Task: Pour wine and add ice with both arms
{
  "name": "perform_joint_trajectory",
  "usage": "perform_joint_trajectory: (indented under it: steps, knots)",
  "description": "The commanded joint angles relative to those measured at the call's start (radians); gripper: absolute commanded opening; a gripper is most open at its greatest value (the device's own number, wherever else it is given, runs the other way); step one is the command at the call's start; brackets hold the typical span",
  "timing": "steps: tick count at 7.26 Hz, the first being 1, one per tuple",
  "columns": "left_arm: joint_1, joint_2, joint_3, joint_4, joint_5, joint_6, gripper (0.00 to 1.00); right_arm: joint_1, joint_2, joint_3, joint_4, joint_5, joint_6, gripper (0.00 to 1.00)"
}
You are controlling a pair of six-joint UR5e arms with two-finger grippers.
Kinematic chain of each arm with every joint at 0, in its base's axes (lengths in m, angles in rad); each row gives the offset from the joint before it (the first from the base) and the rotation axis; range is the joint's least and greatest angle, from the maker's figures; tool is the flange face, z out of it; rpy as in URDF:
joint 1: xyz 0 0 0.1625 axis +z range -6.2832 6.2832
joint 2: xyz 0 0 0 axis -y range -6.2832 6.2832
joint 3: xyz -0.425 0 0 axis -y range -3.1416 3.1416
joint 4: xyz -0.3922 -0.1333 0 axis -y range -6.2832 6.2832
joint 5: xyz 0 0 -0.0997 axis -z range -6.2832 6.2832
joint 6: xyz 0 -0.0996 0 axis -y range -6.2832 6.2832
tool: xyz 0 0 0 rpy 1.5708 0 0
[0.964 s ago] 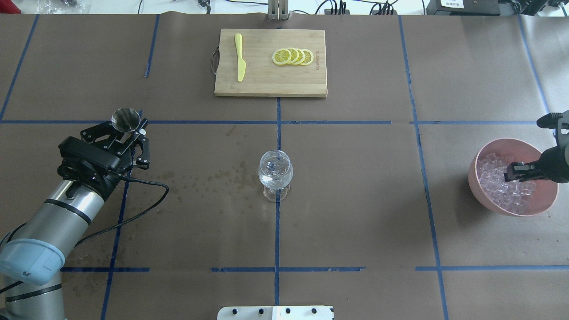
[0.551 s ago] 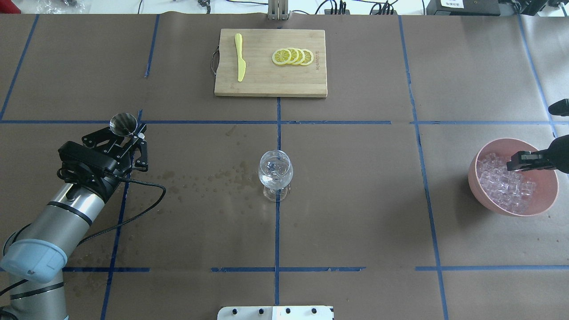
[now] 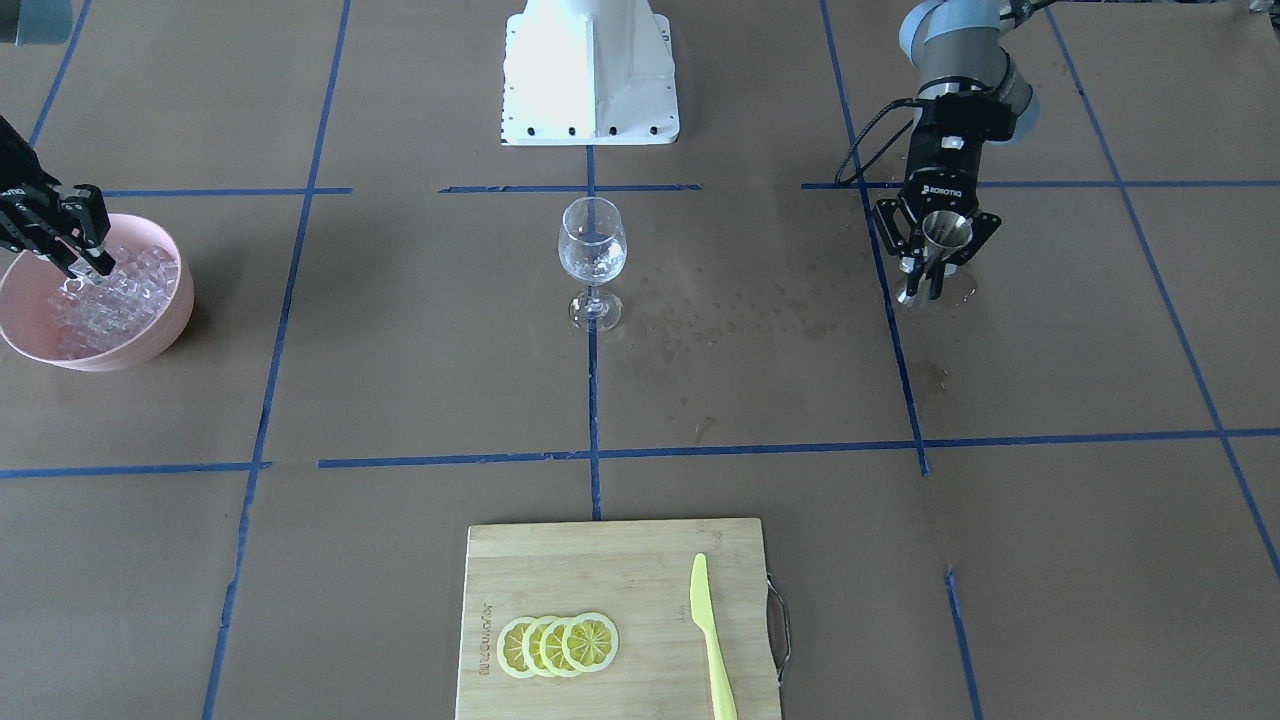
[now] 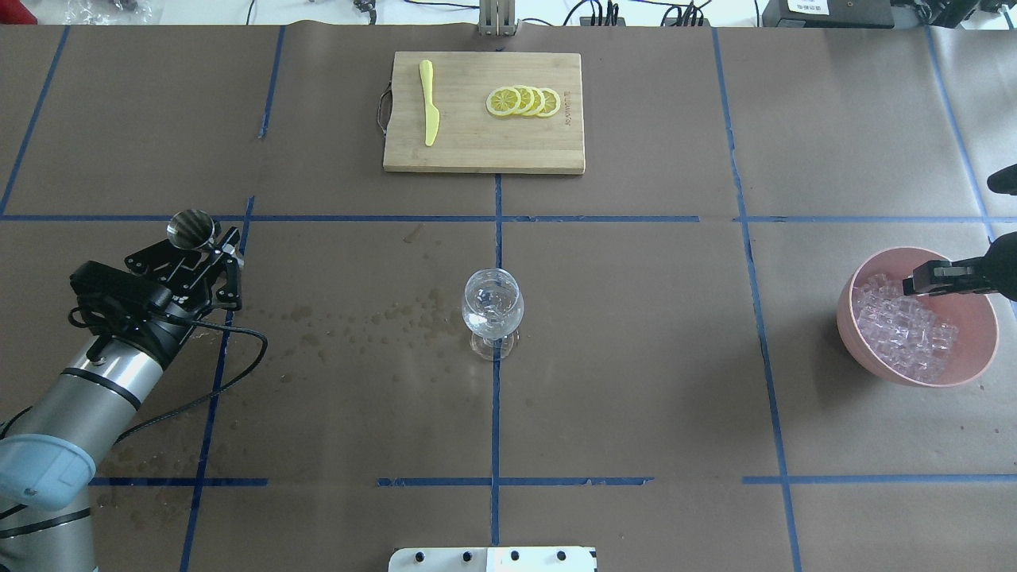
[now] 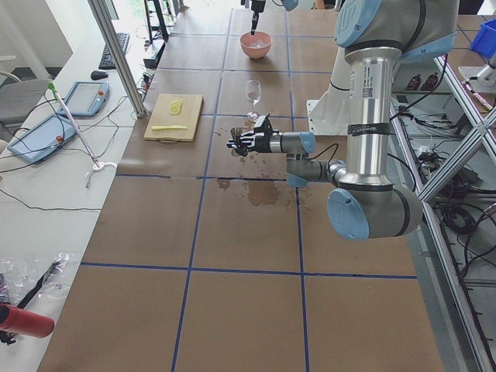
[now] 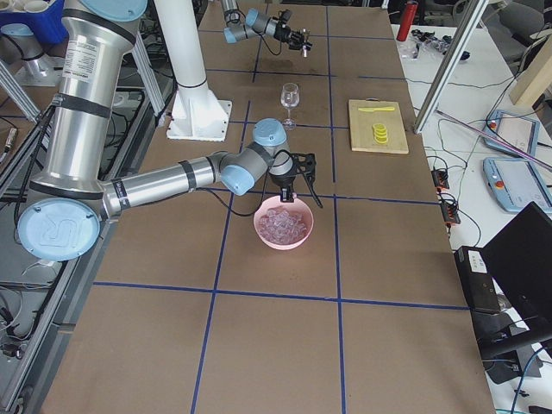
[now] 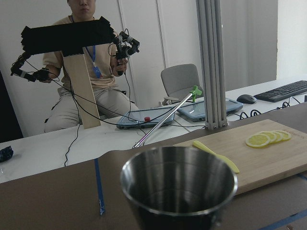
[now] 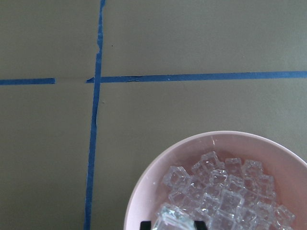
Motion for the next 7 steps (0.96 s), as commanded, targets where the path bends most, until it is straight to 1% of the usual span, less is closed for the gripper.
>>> perform_joint_trajectory:
  steps: [1,3,4,7]
  knots:
    - [0.026,0.027,0.053,-0.018,0.046,-0.143,0.0,0.019,0.017,0.026,0.004,0.031,0.0,0.0]
    - [0.107,0.029,0.087,-0.016,0.157,-0.15,0.0,0.022,0.061,0.035,0.016,0.03,0.006,0.0]
    - [0.133,0.029,0.116,-0.016,0.175,-0.191,0.0,0.022,0.095,0.049,0.016,0.03,0.014,0.0]
    - [0.195,0.027,0.172,-0.016,0.228,-0.286,0.0,0.022,0.103,0.079,0.017,0.034,0.021,0.0]
